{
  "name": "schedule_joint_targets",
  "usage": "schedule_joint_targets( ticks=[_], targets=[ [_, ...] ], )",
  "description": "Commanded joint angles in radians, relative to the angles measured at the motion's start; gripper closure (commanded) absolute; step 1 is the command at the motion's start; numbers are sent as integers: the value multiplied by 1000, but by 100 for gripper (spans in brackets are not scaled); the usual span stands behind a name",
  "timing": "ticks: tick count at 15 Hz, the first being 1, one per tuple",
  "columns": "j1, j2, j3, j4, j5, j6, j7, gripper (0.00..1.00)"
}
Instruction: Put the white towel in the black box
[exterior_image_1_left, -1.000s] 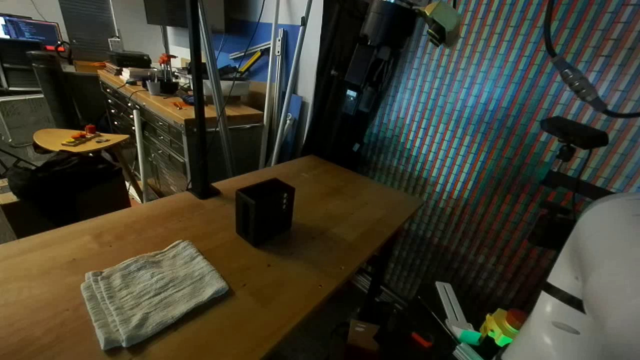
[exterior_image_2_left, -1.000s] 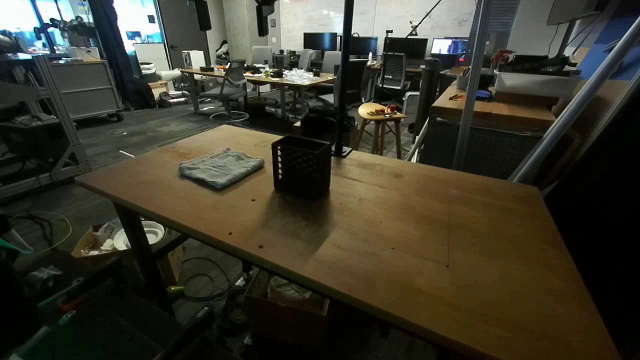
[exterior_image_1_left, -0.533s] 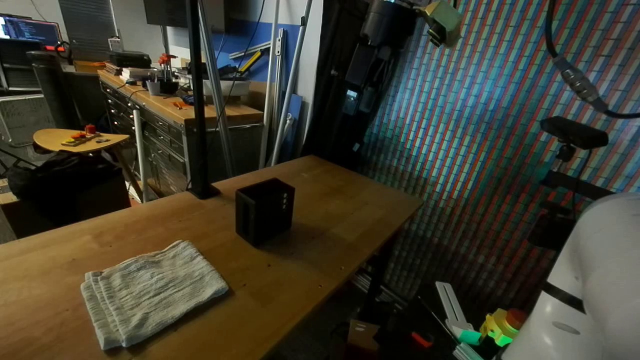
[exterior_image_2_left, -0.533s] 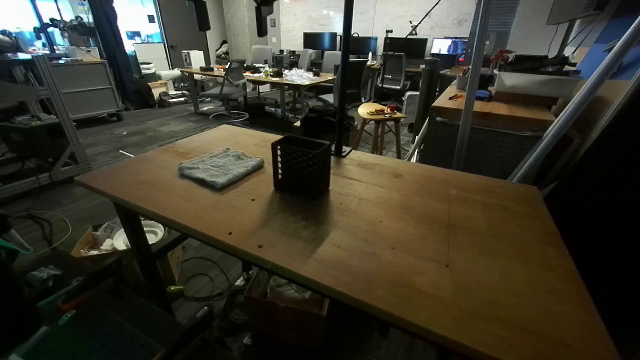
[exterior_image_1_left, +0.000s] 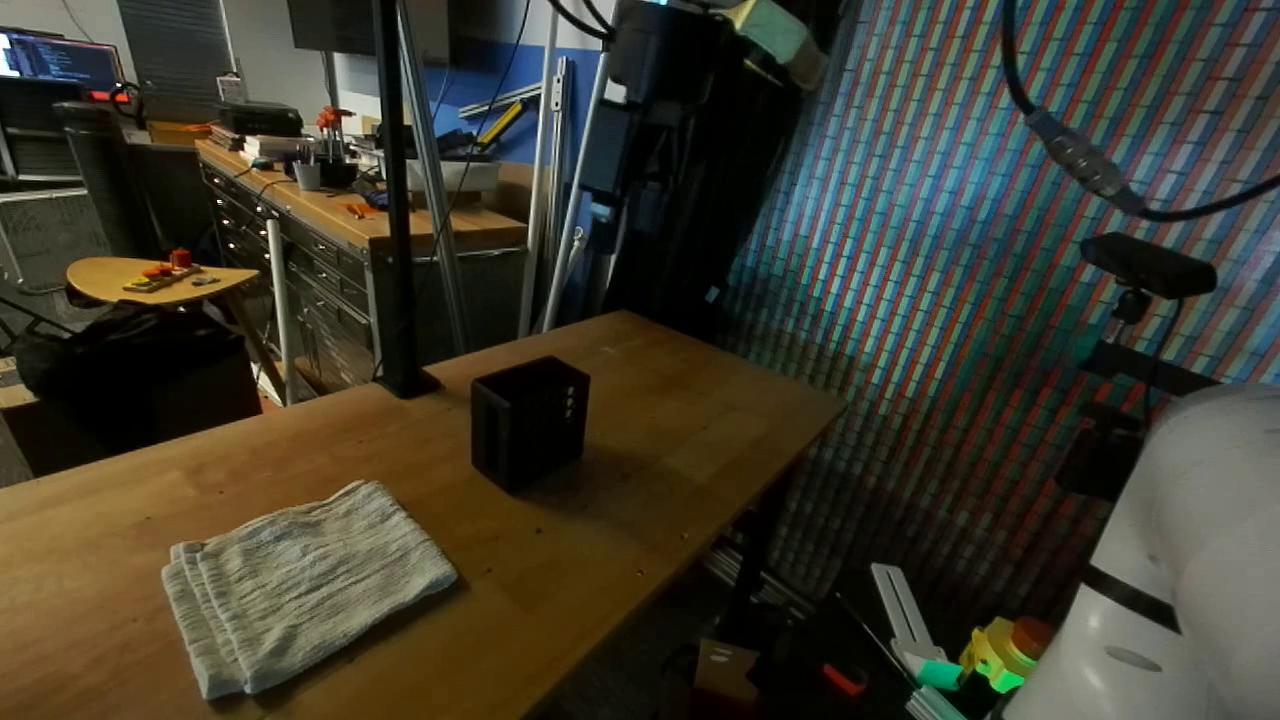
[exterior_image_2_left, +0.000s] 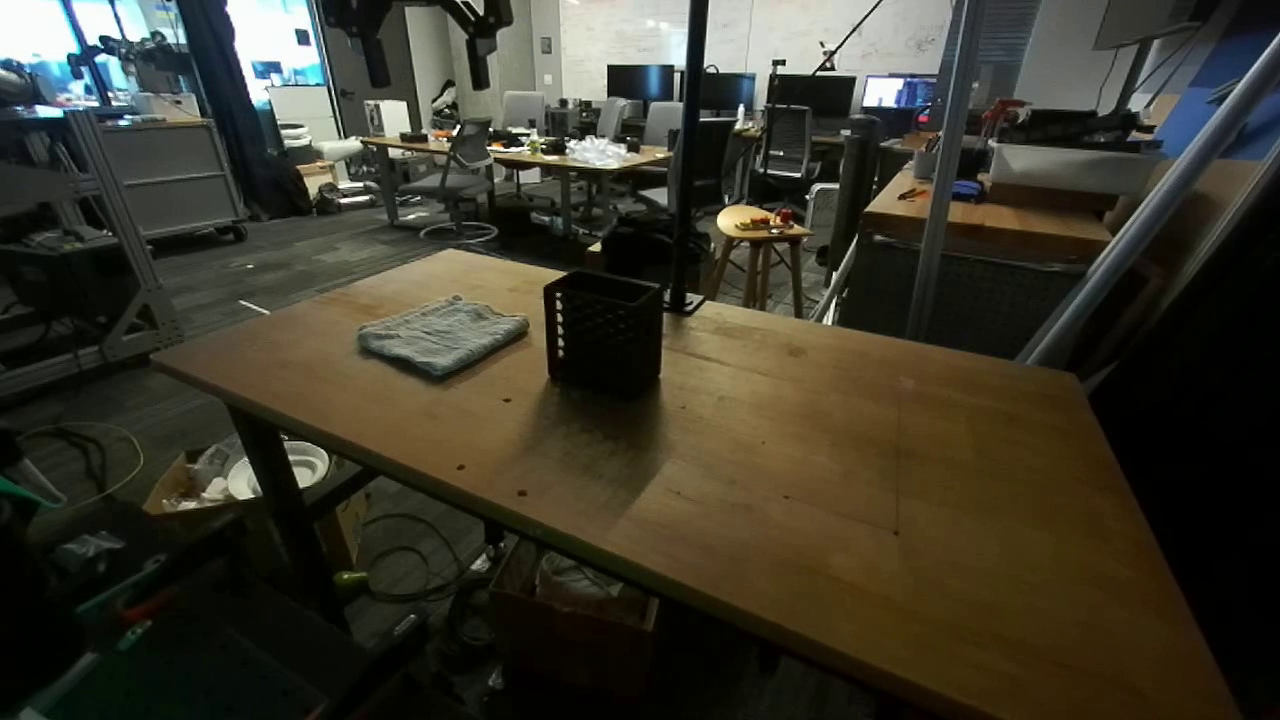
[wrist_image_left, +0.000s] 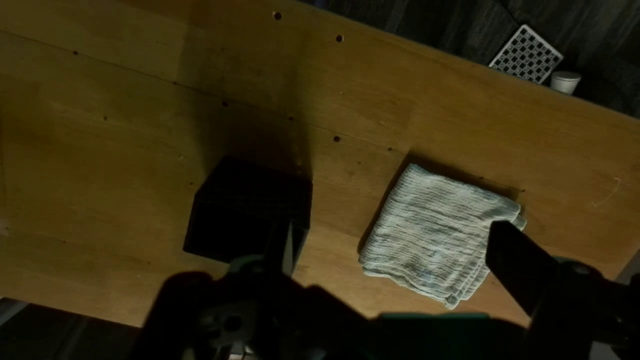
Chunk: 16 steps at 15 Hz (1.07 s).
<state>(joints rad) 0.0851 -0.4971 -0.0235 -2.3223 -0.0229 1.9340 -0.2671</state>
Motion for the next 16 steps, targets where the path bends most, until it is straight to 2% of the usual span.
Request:
schedule_joint_targets(
  ticks=[1,7,11,16],
  targets=[
    [30,173,79,161,6,6,91,0],
    [62,410,174,372,-19,127,168,0],
    [78,540,196,449,-44,230,135,0],
    [86,655,200,488,-49,273,48,0]
  ],
)
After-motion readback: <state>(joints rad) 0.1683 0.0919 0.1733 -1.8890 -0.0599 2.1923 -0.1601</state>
